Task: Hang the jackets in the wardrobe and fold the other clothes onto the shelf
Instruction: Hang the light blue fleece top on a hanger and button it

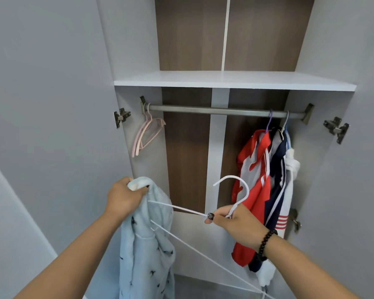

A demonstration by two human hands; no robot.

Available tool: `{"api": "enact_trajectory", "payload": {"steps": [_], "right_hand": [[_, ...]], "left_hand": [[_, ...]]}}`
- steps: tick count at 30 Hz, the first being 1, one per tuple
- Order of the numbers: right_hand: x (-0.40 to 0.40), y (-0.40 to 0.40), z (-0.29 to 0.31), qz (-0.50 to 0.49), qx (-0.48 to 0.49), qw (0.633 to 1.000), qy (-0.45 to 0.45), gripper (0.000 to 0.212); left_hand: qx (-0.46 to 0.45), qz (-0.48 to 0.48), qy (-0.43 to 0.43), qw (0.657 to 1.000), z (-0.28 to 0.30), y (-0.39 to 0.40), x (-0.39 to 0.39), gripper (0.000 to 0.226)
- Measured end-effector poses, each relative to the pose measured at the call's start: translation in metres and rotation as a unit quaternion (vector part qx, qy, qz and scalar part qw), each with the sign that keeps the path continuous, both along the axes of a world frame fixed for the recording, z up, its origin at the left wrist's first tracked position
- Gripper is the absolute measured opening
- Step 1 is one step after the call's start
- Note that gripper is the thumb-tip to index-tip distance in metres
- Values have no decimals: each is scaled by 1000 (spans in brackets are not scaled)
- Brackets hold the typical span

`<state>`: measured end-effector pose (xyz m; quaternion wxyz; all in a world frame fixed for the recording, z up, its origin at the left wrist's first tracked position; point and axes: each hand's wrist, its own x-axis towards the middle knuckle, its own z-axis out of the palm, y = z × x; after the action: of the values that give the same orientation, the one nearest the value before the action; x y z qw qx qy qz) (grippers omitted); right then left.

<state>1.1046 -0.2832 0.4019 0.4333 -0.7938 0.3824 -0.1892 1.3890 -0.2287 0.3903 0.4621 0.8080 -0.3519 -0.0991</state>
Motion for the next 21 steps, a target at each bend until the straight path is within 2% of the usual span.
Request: {"api": "enact_trajectory", "payload": {"steps": [5, 9, 13, 18, 21], "right_hand": [[-10, 14, -1, 4, 14, 1000, -4, 24], [-11, 30, -13, -21, 48, 999, 10, 24], [-11, 44, -25, 0, 82, 993, 80, 20], [-24, 42, -13, -30, 78, 996, 26, 17], [-29, 36, 1, -47, 97, 993, -50, 16]], "left_hand": [[34, -67, -95, 993, 27, 26, -57, 21], [11, -74, -80, 994, 45, 41, -99, 17], [-23, -109, -85, 990, 59, 51, -126, 16], [-5, -172, -122, 977, 63, 56, -130, 15], [34, -220, -170, 960, 55, 55, -129, 13]]}}
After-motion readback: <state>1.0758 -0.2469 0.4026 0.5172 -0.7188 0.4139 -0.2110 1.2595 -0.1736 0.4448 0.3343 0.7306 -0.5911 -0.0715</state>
